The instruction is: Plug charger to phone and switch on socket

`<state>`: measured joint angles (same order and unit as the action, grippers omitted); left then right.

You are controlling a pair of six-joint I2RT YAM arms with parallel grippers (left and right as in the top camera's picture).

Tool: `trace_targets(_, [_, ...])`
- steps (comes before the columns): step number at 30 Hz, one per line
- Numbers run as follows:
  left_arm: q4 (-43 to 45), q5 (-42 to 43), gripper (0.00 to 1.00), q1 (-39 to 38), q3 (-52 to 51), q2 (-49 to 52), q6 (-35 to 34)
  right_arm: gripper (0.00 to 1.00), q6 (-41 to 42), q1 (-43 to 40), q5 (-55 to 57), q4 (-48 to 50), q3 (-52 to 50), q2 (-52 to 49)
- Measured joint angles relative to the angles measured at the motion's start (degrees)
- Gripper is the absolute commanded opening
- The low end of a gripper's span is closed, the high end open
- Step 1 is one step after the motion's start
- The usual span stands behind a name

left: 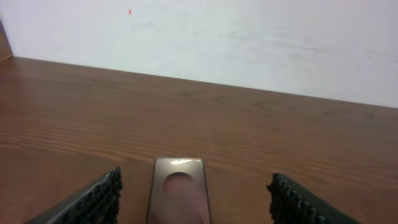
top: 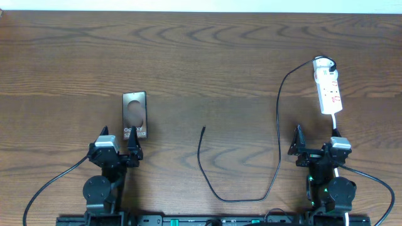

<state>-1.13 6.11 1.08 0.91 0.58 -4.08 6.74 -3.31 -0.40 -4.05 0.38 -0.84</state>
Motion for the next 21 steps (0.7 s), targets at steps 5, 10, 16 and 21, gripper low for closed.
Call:
trace_targets(5, [0.15,-0.26,0.74,0.00,0.00,0.00,0.07,0.99,0.00,0.00,0.00,0.00,0.02,0.00])
trace_targets(10, [-1.14,-0.20,0.74,0.00,0.87,0.00,0.79,0.99,0.00,0.00,0.00,0.00,0.00,0.00])
trace_targets(16, [-6.34,-0.04,0.74,0.00,6.60,2.16,3.74,0.99,0.00,0.00,0.00,0.02,0.02,0.00])
trace_targets(21, [-6.32,-0.04,0.74,0.00,11.74,6.25,5.42,0.99,0.00,0.00,0.00,0.00,0.00,0.00])
